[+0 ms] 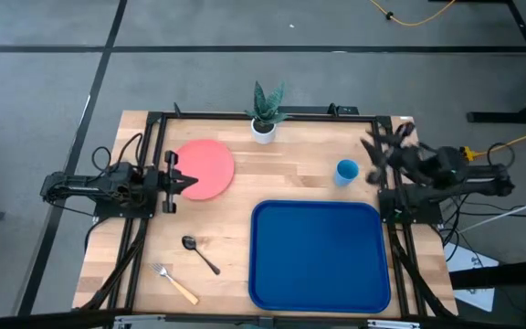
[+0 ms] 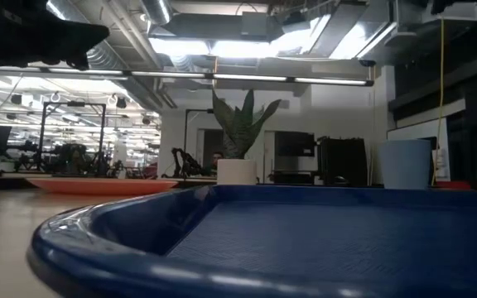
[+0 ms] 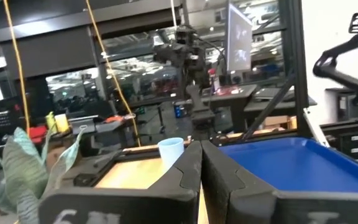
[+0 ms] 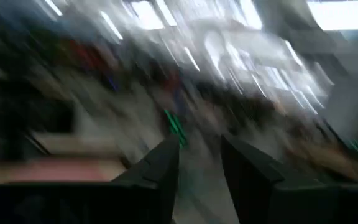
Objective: Pick and place plate/cup/fork/spoon on tray
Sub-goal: Put the light blue cup on the upper right corner of the blue tray
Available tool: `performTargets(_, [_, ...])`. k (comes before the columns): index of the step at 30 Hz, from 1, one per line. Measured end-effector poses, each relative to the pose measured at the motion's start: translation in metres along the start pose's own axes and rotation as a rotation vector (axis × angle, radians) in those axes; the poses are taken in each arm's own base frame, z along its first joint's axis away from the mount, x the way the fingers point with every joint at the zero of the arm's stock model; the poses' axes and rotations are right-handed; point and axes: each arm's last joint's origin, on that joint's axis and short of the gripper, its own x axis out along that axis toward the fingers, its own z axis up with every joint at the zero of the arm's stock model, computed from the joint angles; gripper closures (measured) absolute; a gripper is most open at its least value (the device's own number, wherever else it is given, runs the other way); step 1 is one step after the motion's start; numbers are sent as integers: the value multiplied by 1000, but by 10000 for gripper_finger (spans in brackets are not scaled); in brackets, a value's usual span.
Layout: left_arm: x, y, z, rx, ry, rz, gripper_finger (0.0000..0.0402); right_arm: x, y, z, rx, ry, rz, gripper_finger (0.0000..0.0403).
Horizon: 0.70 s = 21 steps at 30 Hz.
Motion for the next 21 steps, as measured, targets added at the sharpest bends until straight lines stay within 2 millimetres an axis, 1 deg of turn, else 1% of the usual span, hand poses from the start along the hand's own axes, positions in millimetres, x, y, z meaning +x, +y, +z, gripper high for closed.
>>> performTargets(1, [0, 0, 0, 0, 4, 2, 401, 5, 1, 1, -5, 113, -53, 279])
performTargets(2, [0, 0, -1, -1, 7, 4, 401, 8, 2, 3, -3, 204, -63, 279])
performTargets(6, [0, 0, -1, 0, 12, 2, 401, 22, 7, 15, 108, 506, 37, 279])
performTargets(8, [0, 0, -1, 0, 12, 1, 401, 31, 8, 22, 154, 661, 39, 279])
performTargets(10, [0, 0, -1, 0, 12, 1, 401, 42, 10, 27, 138, 821, 14, 279])
performTargets(12, [0, 0, -1, 0, 15, 0, 401, 52, 12, 28, 85, 983, 13, 279])
performTargets(15, [0, 0, -2, 1, 20, -1, 401, 63, 20, 20, 3, 1208, 73, 279])
performTargets(17, [0, 0, -3, 1, 29, -3, 401, 69, 26, 11, -74, 1323, 166, 279])
performTargets(21, [0, -1, -5, 3, 52, -7, 401, 78, 39, -11, -212, 1444, 392, 279])
